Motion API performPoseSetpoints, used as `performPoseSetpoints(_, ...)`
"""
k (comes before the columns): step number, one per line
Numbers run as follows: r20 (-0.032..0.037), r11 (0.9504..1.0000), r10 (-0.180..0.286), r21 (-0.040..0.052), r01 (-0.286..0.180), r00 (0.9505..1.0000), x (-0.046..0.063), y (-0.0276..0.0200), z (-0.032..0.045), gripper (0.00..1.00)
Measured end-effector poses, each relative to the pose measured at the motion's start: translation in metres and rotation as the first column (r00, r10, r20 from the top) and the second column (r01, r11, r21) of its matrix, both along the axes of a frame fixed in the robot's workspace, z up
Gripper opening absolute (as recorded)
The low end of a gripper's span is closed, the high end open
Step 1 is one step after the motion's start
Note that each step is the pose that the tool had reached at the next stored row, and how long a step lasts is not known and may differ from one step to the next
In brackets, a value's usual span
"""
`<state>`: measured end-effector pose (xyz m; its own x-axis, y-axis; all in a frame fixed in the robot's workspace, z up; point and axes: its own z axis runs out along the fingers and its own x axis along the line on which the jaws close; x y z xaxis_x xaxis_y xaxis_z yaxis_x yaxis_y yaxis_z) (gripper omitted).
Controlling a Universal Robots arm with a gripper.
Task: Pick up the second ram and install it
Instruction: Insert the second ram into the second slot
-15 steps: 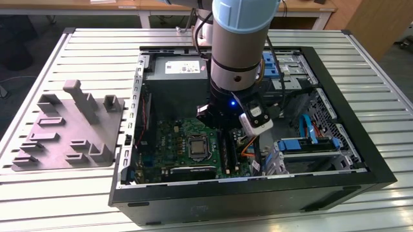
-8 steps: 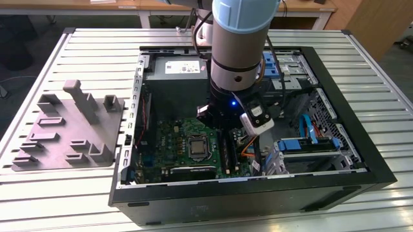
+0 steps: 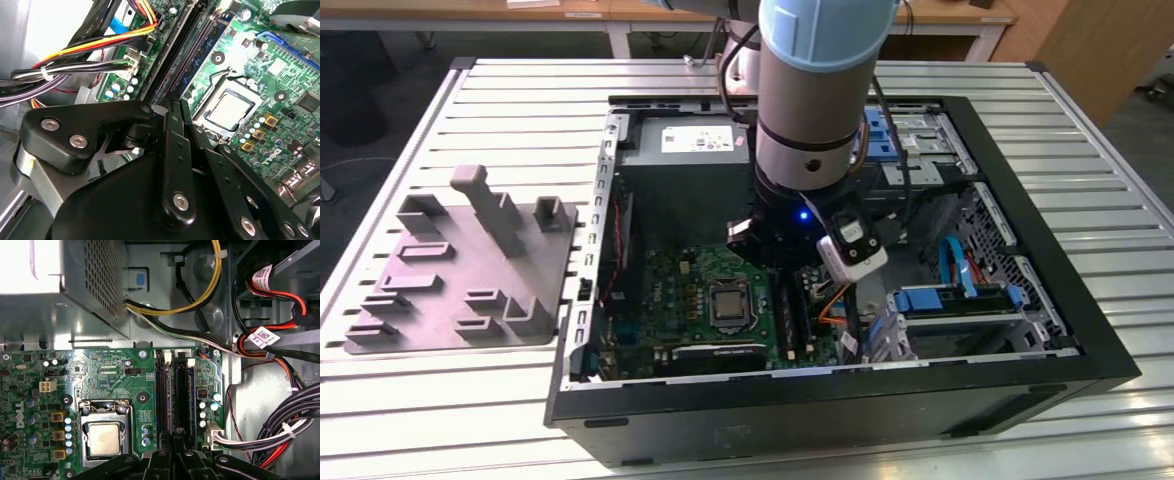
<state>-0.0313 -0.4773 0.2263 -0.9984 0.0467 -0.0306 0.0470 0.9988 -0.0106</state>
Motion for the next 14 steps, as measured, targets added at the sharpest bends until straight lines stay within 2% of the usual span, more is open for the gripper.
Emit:
performPoseSetpoints(8, 0.0009, 1.0000, 0.000, 0.0021, 0.000, 1.0000, 0.0000, 0.0000, 0.0035, 0.13)
performPoseSetpoints(11, 0.0051, 0.9999, 0.000, 0.0138, 0.000, 1.0000, 0.0000, -0.0001, 0.0036, 0.13)
performPoseSetpoints(14, 0.0059, 0.9999, 0.000, 0.0160, 0.000, 1.0000, -0.0001, -0.0002, 0.0031, 0.13)
